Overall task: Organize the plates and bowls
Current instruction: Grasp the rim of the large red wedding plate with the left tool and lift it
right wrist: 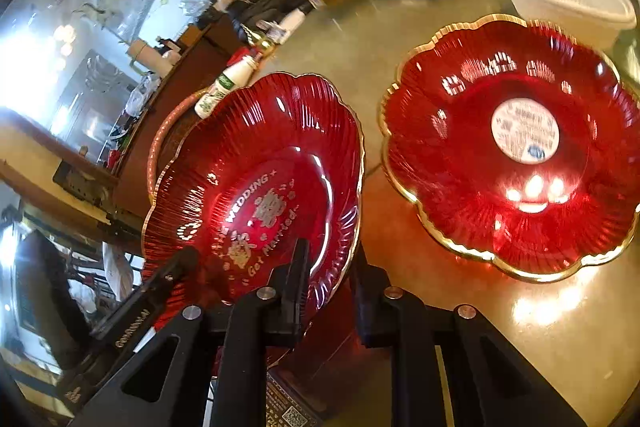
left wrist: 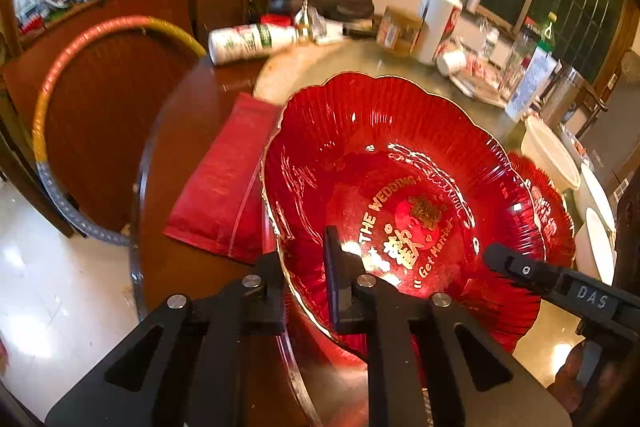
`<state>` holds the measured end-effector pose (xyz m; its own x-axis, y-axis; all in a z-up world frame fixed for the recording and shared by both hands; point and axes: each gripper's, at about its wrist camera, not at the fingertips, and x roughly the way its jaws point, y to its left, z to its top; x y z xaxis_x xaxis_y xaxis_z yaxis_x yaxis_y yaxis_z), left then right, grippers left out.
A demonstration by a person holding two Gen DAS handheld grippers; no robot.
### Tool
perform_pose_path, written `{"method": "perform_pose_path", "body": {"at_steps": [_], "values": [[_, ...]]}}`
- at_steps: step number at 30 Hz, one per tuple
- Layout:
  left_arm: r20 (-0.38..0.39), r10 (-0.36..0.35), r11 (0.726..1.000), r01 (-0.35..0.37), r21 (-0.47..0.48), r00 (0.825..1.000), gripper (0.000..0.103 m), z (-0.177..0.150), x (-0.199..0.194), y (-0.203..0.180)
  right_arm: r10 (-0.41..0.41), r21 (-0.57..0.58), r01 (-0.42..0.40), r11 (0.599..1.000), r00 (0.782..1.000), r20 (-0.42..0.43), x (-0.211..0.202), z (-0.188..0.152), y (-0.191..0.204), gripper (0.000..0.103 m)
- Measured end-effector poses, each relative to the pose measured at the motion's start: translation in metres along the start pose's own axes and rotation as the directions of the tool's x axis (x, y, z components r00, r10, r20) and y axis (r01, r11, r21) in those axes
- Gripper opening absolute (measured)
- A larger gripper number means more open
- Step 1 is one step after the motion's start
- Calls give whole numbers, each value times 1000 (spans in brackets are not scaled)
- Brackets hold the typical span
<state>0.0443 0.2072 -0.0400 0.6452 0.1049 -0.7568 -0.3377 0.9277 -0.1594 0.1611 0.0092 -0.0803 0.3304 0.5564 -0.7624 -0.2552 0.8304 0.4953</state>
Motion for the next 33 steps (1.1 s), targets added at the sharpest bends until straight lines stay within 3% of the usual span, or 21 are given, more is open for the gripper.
{"method": "perform_pose_path", "body": {"at_steps": [4,7,33], "values": [[61,10,1000,-10,-1,998,12,3,-21,-5,0,-59,4,998,998,70,-19,0,10,17],[67,14,1000,-13,-9,998,12,4,-26,-7,7,-73,0,997,995,95,-29,1,12,17],[2,15,1000,-15,-22,1000,13,-17,-20,-19,-74,-96,80,992,995,64,-37,-13,4,17]]}}
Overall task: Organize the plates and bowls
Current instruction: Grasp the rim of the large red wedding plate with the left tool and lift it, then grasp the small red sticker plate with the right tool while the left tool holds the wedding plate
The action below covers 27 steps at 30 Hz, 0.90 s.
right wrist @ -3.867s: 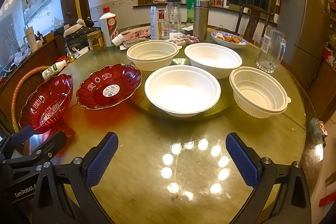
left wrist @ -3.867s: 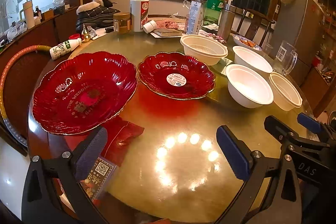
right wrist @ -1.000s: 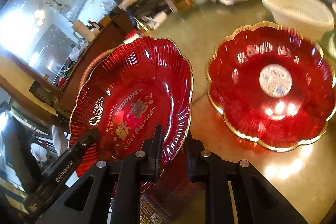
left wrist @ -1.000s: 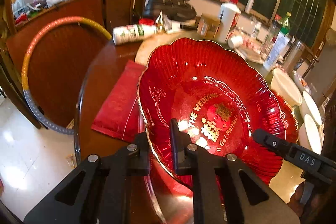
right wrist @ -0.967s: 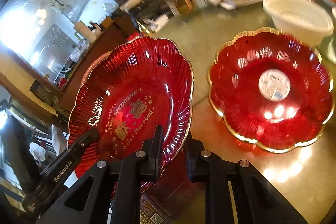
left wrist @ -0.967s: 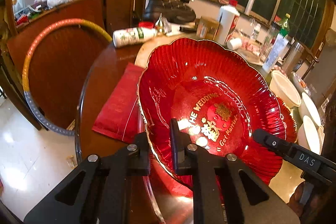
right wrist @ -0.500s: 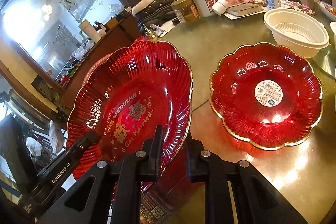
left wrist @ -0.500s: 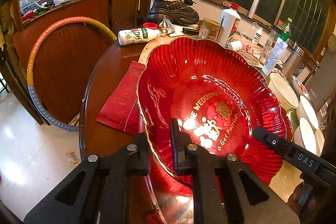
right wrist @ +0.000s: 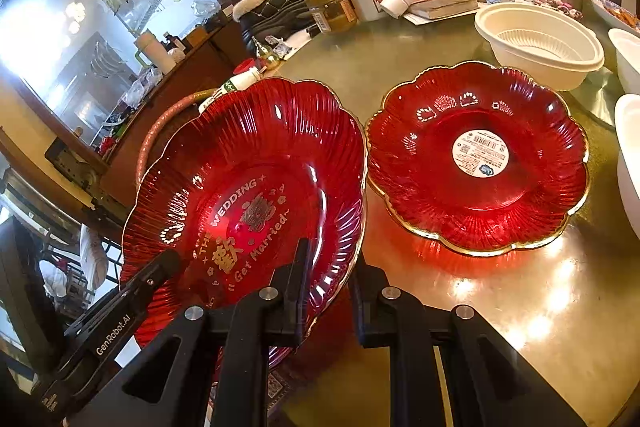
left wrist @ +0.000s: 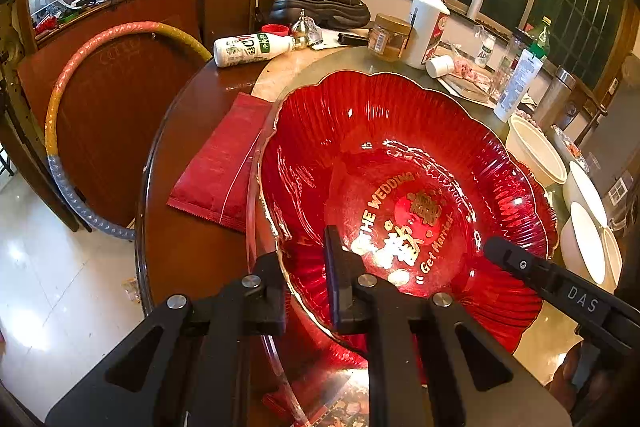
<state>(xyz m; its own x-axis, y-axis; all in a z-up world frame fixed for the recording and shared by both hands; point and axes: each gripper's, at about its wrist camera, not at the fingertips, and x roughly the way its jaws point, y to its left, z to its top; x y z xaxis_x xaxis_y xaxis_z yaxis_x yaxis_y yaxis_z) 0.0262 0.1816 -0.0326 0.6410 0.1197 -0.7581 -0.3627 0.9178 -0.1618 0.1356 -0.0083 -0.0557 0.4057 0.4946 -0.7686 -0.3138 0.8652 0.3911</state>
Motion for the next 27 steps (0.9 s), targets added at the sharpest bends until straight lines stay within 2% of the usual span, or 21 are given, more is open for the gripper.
{"method": "perform_pose_path", "body": {"at_steps": [12,16,19,21,22,23,24,25,27], "values": [[-60,17,999,-19,-29,998,14,-9,18,7,-39,-14,39,999,998,-49,15,-3,4,17],[-90,19,998,-24,-52,996,17,-10,26,14,-34,-17,33,999,997,-66,22,-1,6,22],[-88,27,997,-33,-72,996,32,-3,22,19,-16,-14,14,1000,996,-83,22,1,5,25],[-47,25,994,-29,-102,999,51,4,12,23,8,3,-8,1000,998,-70,12,4,1,34],[-19,27,993,-29,-117,999,56,9,6,25,15,9,-15,1000,999,-46,4,7,-2,44],[15,30,992,-28,-127,999,67,16,-2,25,16,17,-16,1000,1000,-11,-8,10,-7,57],[47,28,992,-22,-125,999,75,24,-9,23,11,33,-12,999,1000,25,-20,13,-14,63],[75,16,994,-8,-113,997,79,32,-14,18,6,51,-8,999,999,54,-29,15,-22,71],[92,-44,998,48,-38,995,82,52,-19,-3,-7,113,-5,994,994,108,-50,17,-44,74]]}}
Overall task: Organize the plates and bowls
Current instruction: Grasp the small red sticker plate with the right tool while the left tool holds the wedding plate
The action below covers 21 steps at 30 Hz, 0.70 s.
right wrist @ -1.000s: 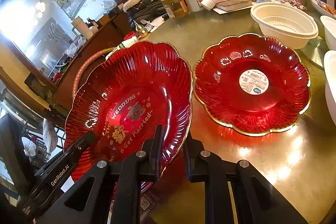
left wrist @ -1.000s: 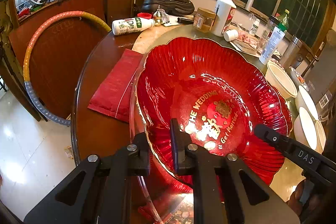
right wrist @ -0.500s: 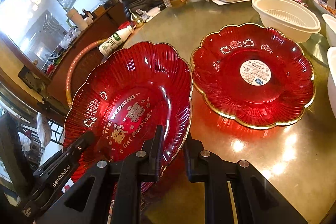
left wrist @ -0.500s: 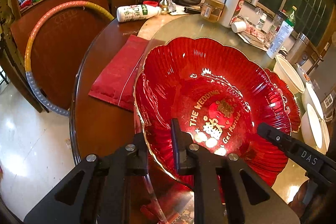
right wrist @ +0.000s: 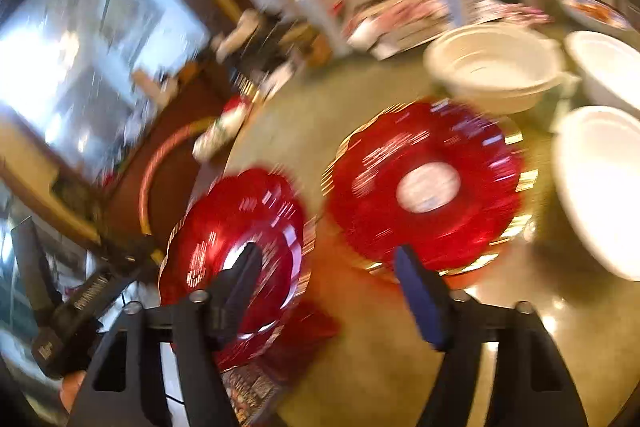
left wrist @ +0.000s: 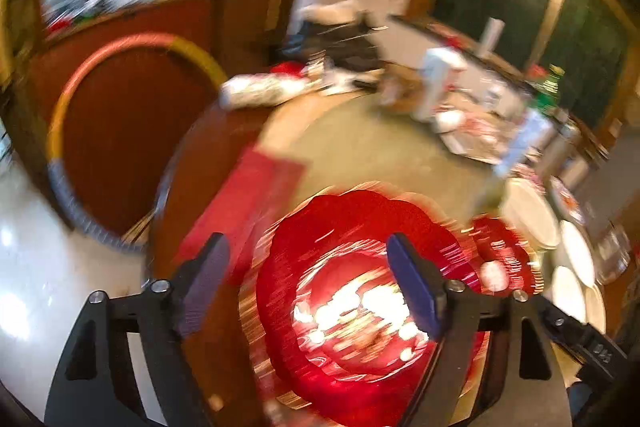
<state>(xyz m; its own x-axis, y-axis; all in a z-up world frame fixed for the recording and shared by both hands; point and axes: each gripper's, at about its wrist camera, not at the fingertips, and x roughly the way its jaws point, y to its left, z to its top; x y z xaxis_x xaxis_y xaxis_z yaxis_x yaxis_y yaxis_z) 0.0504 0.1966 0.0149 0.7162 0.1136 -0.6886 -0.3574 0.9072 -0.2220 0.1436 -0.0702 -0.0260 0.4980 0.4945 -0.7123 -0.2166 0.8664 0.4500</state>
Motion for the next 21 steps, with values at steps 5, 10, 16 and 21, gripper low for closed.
{"method": "perform_pose_path", "body": {"at_steps": [5,10,16,21], "values": [[-160,-136,955,172,240,978,82,27,34,-89,-26,154,28,988,1000,-13,-9,5,-54,74],[-294,-125,897,235,374,948,82,33,87,-160,9,259,4,966,999,-50,4,7,-89,74],[-423,-70,910,231,344,904,82,38,152,-191,19,284,3,959,997,-75,18,19,-103,71],[-517,-9,913,218,344,856,74,27,182,-189,28,282,-9,959,997,-65,25,25,-105,60]]}}
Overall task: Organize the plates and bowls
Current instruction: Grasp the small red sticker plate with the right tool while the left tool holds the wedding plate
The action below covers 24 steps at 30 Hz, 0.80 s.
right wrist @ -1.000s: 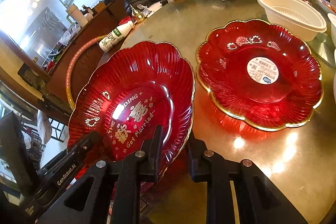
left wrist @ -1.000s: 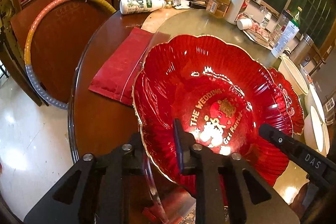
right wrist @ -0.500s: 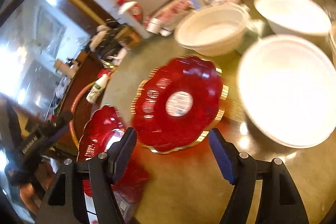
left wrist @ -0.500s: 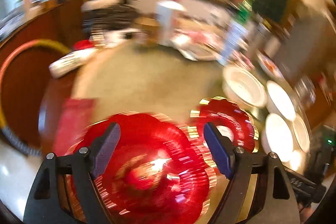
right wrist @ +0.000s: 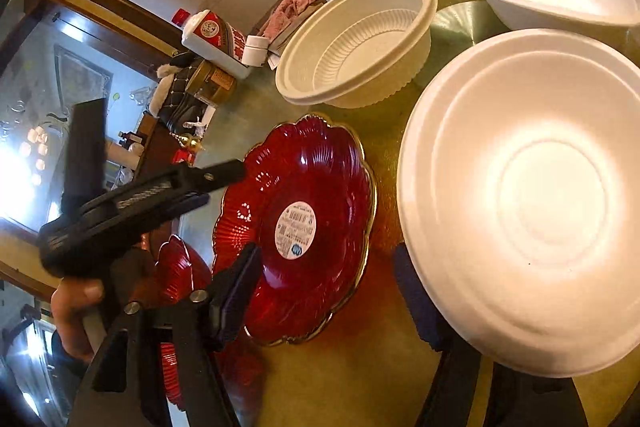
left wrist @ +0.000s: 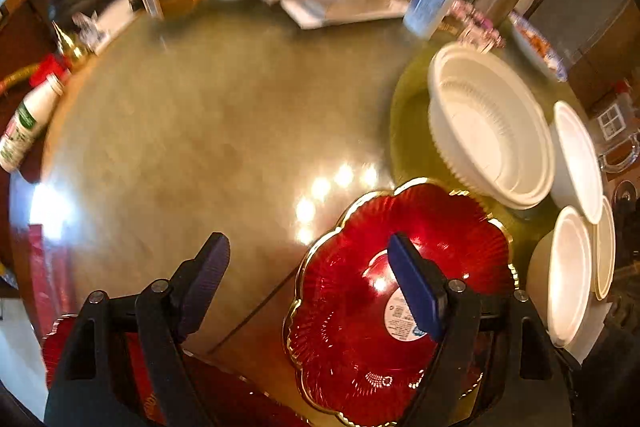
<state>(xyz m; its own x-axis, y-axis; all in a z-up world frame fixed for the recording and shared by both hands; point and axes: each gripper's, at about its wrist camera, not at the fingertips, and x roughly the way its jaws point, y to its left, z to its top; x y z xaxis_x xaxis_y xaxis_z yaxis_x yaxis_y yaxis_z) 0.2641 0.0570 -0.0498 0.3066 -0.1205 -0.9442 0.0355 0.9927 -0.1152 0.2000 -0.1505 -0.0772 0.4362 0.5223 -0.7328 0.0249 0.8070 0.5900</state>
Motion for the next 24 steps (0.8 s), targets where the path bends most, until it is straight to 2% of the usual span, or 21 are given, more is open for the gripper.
{"method": "perform_pose_path", "body": {"at_steps": [1,2,4,5,7,9,12,15,19,24], "values": [[-21,6,1000,-6,13,1000,68,-1,5,-2,-2,-4,2,1000,1000,1,2,1,-1,49],[-46,17,999,-15,38,999,58,-3,11,-5,-1,-5,1,1000,1000,-2,3,1,-3,30],[-8,14,996,-13,93,1000,36,-8,9,-14,-13,4,13,1000,999,-37,10,-1,-7,11],[-6,37,994,-36,108,999,36,-9,9,-18,5,9,-5,1000,999,-40,10,-1,-9,11],[10,51,991,-52,120,999,33,-13,5,-23,-16,-15,16,1000,999,-28,8,-2,-6,11],[23,49,991,-52,124,999,29,-18,1,-25,-55,-38,55,998,998,-10,5,-3,-3,11],[62,40,993,-47,113,997,24,-27,-17,-24,-51,-22,51,998,999,-3,3,-2,-5,11],[108,38,993,-49,103,993,22,-22,-37,-16,-41,-51,43,998,999,35,-9,-3,3,11],[176,29,996,-44,81,984,18,-32,-63,-13,-22,-85,29,996,996,84,-25,-6,14,10],[263,21,998,-34,44,965,14,-59,-92,-5,-9,-121,23,992,993,118,-38,-15,23,10]]}}
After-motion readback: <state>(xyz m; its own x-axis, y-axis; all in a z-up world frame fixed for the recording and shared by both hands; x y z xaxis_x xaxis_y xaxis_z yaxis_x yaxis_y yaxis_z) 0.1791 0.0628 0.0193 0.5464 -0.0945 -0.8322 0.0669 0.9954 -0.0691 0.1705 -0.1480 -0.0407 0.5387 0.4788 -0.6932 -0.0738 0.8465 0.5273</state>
